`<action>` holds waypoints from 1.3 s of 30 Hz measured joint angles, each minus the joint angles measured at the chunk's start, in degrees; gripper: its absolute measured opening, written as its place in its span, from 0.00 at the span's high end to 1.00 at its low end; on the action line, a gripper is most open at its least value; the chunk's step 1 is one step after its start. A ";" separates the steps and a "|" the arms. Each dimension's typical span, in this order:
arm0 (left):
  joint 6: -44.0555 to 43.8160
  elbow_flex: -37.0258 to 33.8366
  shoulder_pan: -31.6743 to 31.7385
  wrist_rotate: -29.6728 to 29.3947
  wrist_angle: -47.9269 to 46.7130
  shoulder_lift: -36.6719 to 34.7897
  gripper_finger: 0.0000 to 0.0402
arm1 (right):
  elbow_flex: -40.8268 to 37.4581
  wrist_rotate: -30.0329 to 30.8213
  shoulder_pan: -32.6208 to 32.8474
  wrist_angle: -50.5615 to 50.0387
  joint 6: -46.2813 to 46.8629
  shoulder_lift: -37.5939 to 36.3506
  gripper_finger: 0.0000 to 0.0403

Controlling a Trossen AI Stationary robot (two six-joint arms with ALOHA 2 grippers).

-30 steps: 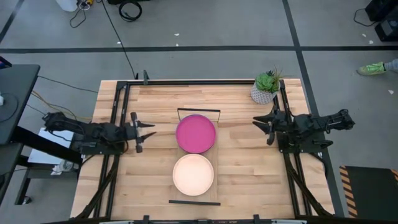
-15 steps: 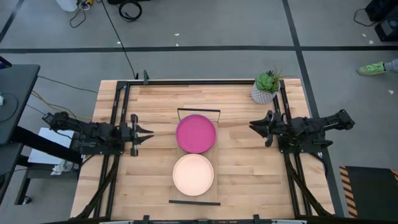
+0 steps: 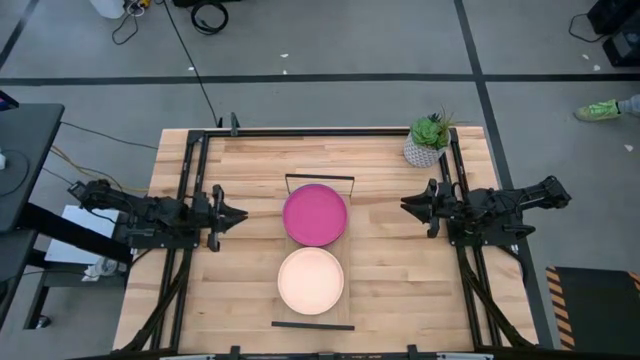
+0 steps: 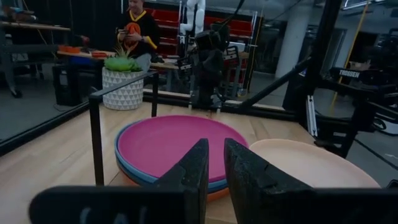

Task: Place and stack plates onto a shelf
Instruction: Return to Home Position

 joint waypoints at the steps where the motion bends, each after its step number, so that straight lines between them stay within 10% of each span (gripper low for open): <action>1: 0.18 0.00 0.00 -0.01 0.04 0.00 0.86 | 0.00 0.01 0.00 0.00 -0.01 0.00 0.73; 39: 0.86 0.07 0.02 -0.15 0.56 0.00 0.86 | 0.00 -0.02 0.01 -0.03 -0.04 0.00 0.73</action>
